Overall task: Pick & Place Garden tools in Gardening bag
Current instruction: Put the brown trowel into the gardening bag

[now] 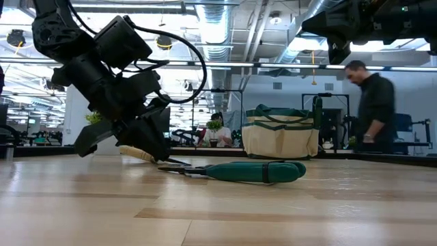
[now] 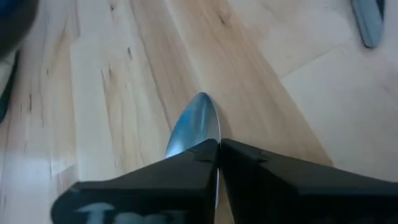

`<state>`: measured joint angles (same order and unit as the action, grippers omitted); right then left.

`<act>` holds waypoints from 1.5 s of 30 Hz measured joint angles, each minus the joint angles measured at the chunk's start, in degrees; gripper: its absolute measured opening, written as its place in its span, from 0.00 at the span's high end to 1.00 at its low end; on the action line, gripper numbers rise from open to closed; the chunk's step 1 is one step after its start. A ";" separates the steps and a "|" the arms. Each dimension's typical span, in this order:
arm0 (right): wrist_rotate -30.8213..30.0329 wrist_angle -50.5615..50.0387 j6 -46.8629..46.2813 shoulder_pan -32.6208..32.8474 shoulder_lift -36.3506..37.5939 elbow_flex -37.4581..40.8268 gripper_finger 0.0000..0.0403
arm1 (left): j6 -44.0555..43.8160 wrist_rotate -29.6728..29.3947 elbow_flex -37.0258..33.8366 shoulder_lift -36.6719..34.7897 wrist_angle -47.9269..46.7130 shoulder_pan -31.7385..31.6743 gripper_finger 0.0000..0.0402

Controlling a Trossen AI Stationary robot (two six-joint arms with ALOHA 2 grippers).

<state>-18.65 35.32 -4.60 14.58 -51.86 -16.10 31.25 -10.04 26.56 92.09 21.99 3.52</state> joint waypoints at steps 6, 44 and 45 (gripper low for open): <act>0.00 0.04 0.02 0.01 0.01 0.02 1.00 | -0.21 -1.18 0.01 -0.02 0.77 -0.76 0.99; 0.11 0.23 0.02 0.00 0.00 0.04 1.00 | -4.81 -2.68 -2.09 -0.24 0.58 -0.22 0.82; 0.12 0.20 0.02 -0.01 0.00 0.04 1.00 | -4.82 -3.20 -2.09 -0.24 0.55 0.02 0.81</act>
<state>-18.53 35.52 -4.58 14.57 -51.86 -16.05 26.43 -13.24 24.47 91.85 22.54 3.54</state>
